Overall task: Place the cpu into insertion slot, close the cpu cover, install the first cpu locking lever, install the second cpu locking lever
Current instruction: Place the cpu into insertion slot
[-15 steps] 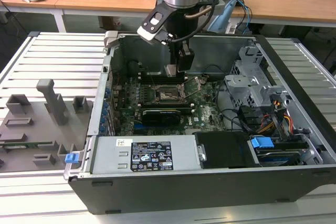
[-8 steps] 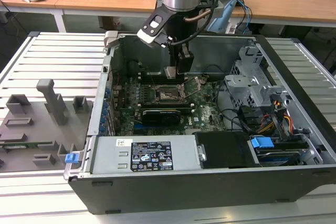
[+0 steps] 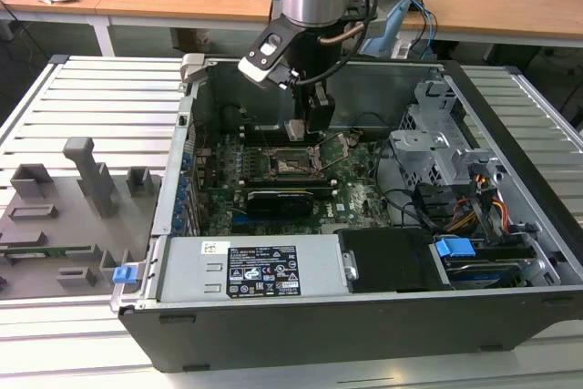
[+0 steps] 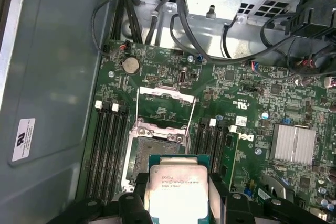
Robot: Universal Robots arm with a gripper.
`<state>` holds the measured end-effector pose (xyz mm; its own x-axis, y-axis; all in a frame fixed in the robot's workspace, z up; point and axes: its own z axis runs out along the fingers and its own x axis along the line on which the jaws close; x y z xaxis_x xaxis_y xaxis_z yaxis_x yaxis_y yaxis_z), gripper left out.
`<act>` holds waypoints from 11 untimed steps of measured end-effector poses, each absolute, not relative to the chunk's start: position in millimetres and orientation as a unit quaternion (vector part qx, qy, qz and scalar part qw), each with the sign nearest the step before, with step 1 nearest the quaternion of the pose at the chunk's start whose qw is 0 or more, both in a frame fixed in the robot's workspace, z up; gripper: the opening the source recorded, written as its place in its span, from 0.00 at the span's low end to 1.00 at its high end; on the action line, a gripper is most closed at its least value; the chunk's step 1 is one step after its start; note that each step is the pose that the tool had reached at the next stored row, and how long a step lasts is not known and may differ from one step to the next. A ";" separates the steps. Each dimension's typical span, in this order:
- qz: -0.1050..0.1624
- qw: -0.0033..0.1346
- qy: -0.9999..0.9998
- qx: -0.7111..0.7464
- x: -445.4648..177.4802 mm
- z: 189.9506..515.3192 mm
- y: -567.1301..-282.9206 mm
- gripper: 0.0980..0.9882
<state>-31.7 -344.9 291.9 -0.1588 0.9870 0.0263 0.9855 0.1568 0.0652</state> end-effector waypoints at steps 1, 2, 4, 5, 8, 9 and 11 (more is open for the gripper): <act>0.033 0.011 0.760 0.648 -31.7 291.1 -344.8 0.49; 0.033 0.011 0.760 0.648 -31.7 290.0 -344.8 0.49; 0.033 0.011 0.760 0.648 -31.7 287.2 -344.8 0.49; 0.033 0.011 0.760 0.648 -31.7 286.1 -344.8 0.49; 0.033 0.011 0.760 0.648 -31.7 282.8 -344.8 0.49; 0.033 0.011 0.760 0.648 -31.7 281.8 -344.8 0.49; 0.032 0.013 0.755 0.654 -31.8 278.1 -344.8 0.49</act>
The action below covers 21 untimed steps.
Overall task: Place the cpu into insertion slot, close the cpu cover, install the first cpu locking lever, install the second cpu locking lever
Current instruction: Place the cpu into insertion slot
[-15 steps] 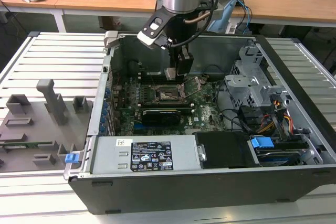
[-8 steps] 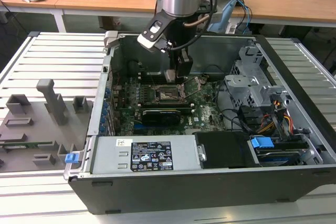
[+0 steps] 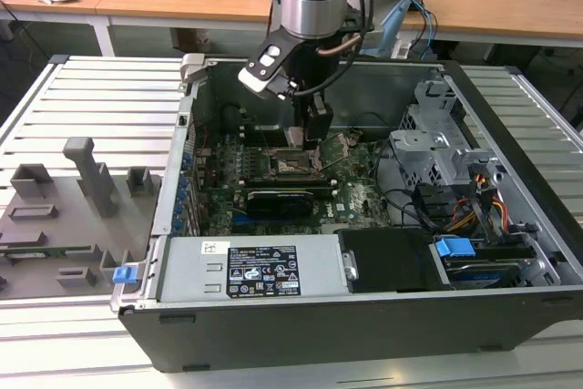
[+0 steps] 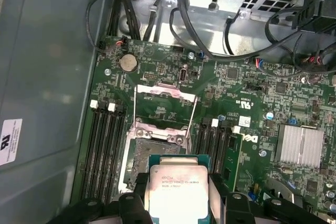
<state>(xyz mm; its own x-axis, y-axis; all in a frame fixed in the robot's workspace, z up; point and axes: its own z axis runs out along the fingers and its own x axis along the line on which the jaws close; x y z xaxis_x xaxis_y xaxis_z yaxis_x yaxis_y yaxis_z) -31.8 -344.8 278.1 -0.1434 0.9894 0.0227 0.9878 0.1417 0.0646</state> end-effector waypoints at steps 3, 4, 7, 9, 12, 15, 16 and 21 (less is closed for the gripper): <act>0.031 0.014 0.730 0.683 -31.8 272.4 -344.8 0.49; 0.031 0.014 0.728 0.685 -32.1 270.7 -344.8 0.49; 0.032 0.014 0.728 0.685 -32.3 268.2 -344.8 0.49; 0.032 0.014 0.728 0.685 -32.4 266.7 -344.8 0.49; 0.032 0.014 0.728 0.685 -32.4 264.7 -344.8 0.49; 0.032 0.014 0.728 0.685 -32.4 263.2 -344.8 0.49; 0.032 0.014 0.728 0.685 -32.4 262.7 -344.8 0.49; 0.032 0.014 0.728 0.685 -32.4 260.6 -344.8 0.49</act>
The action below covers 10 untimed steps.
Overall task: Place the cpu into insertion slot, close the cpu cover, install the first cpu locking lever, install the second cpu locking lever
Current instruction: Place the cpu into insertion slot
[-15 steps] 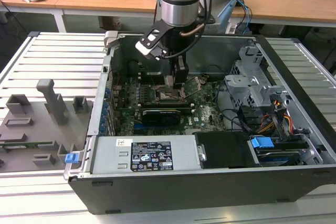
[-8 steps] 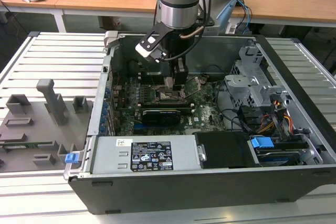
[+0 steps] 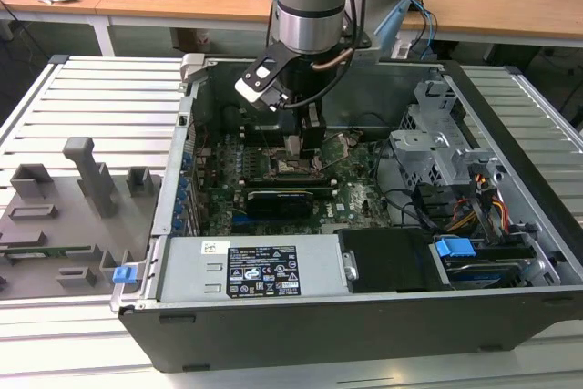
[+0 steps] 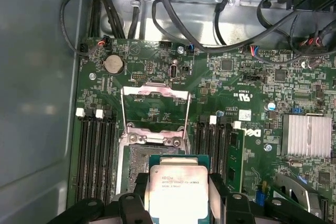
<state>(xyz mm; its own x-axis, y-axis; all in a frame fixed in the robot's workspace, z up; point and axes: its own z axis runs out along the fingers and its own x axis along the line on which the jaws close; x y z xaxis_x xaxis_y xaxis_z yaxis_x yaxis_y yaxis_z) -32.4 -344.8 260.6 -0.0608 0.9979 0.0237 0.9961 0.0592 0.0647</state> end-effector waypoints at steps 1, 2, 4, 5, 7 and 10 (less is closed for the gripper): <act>0.032 0.014 0.728 0.685 -32.4 260.3 -344.9 0.49; 0.032 0.014 0.728 0.685 -32.4 260.2 -344.9 0.49; 0.032 0.014 0.728 0.685 -32.4 259.8 -344.8 0.49; 0.032 0.014 0.728 0.685 -32.4 259.5 -344.8 0.49; 0.031 0.013 0.727 0.686 -32.5 258.8 -344.8 0.49; 0.030 0.012 0.727 0.686 -32.4 257.6 -344.8 0.49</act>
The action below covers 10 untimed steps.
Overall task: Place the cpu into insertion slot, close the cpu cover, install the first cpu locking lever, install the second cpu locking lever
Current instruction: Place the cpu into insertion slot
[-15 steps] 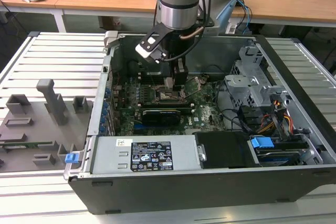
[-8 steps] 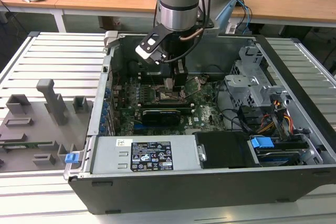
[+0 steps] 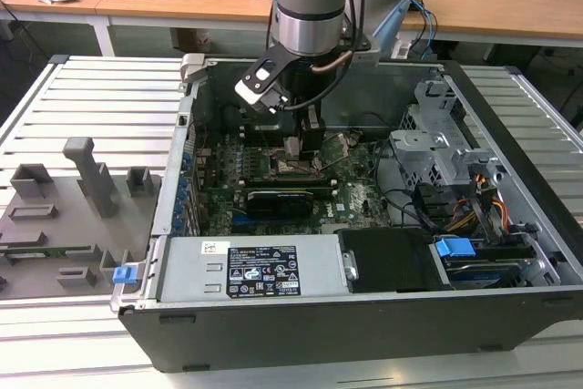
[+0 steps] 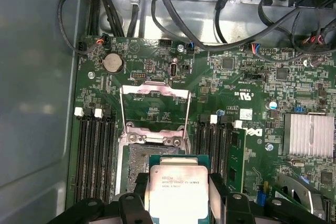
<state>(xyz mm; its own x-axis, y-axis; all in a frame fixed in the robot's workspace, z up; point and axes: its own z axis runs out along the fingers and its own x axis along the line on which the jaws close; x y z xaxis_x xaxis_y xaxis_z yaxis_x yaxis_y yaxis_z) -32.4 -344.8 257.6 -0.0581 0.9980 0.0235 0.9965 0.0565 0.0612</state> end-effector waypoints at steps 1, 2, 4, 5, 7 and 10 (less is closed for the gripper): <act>0.030 0.012 0.726 0.687 -32.5 256.9 -344.8 0.49; 0.030 0.013 0.724 0.689 -32.5 256.5 -344.5 0.49; 0.030 0.013 0.719 0.694 -32.5 255.2 -343.7 0.49; 0.030 0.013 0.718 0.695 -32.5 254.4 -342.8 0.49; 0.030 0.013 0.718 0.695 -32.5 251.7 -340.6 0.49; 0.030 0.013 0.718 0.695 -32.6 249.0 -339.6 0.49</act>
<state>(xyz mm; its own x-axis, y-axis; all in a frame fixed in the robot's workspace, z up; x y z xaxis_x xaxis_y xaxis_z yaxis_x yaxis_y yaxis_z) -32.6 -339.6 249.0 -0.0330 0.9992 0.0235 0.9976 0.0315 0.0612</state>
